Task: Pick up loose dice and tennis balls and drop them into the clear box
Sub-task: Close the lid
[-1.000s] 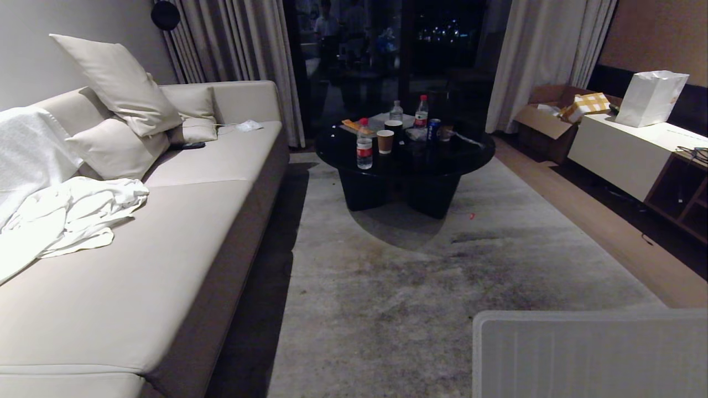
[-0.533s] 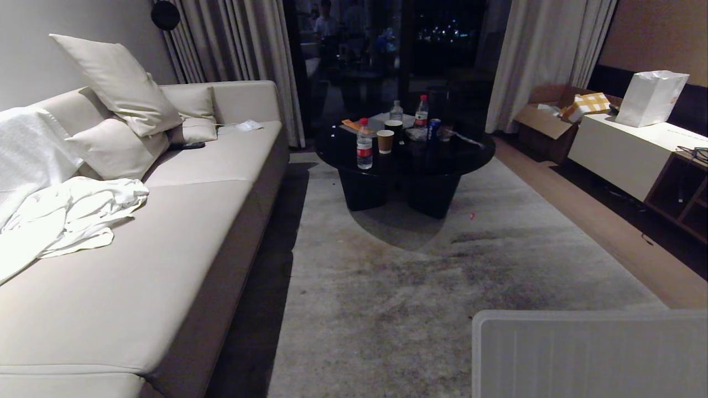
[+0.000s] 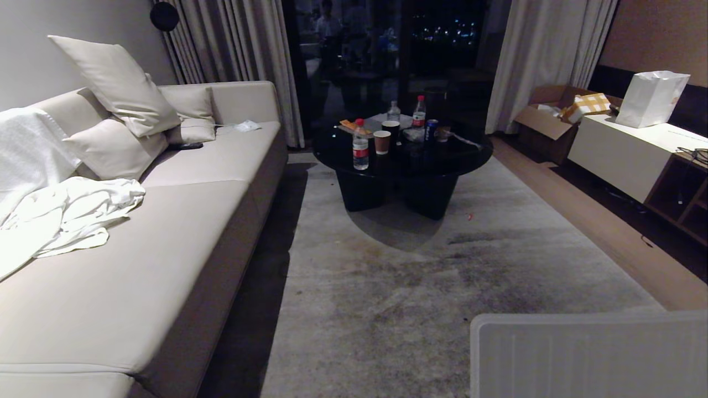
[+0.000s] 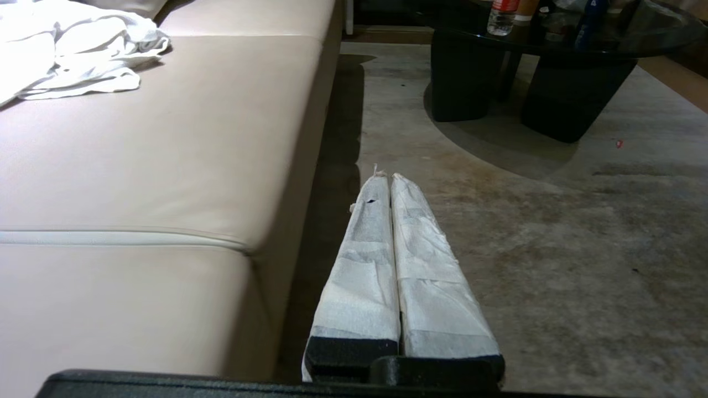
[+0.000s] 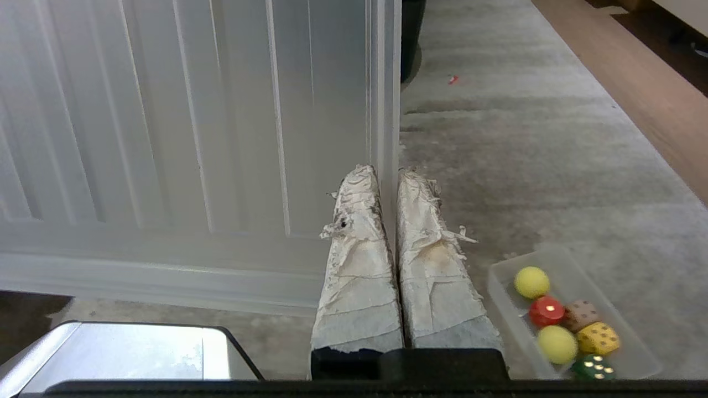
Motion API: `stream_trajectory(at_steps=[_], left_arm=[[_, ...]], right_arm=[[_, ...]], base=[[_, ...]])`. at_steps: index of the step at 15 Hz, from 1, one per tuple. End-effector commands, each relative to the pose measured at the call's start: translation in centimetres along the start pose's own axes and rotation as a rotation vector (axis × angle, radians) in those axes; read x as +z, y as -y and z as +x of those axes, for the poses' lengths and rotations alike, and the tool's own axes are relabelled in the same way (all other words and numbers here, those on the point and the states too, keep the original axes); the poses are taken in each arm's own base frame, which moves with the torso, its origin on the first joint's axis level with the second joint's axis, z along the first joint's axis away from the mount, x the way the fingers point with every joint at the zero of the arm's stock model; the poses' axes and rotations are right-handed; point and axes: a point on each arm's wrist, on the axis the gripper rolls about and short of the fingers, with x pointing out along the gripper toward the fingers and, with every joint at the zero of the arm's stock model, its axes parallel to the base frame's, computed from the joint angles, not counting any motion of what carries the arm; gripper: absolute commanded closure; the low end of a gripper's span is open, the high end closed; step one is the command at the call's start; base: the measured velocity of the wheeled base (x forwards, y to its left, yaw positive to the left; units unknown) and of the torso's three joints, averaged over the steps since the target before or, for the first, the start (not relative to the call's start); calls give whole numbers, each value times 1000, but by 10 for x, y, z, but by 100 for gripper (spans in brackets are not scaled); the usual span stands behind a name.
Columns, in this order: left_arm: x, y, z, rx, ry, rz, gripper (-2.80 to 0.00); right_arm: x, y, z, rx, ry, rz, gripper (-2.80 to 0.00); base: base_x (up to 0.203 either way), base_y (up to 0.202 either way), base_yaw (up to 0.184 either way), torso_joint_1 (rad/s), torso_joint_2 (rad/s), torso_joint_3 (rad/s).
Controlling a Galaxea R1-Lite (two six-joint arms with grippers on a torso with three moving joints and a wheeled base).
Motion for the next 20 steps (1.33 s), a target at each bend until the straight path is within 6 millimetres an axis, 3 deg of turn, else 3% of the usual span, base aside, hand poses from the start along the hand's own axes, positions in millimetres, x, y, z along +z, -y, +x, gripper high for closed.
stream_trajectory(at_steps=[1, 11, 20], left_arm=[[0, 0, 0, 1, -4, -2, 0], [0, 0, 0, 4, -2, -20, 0], [0, 0, 0, 6, -2, -29, 0]], right_arm=[[0, 0, 0, 1, -3, -1, 0], [0, 0, 0, 0, -4, -1, 0], [0, 0, 0, 1, -2, -1, 0]], base=[[0, -180, -6, 2, 1, 2], [0, -22, 0, 0, 0, -3], [0, 0, 0, 3, 3, -179]])
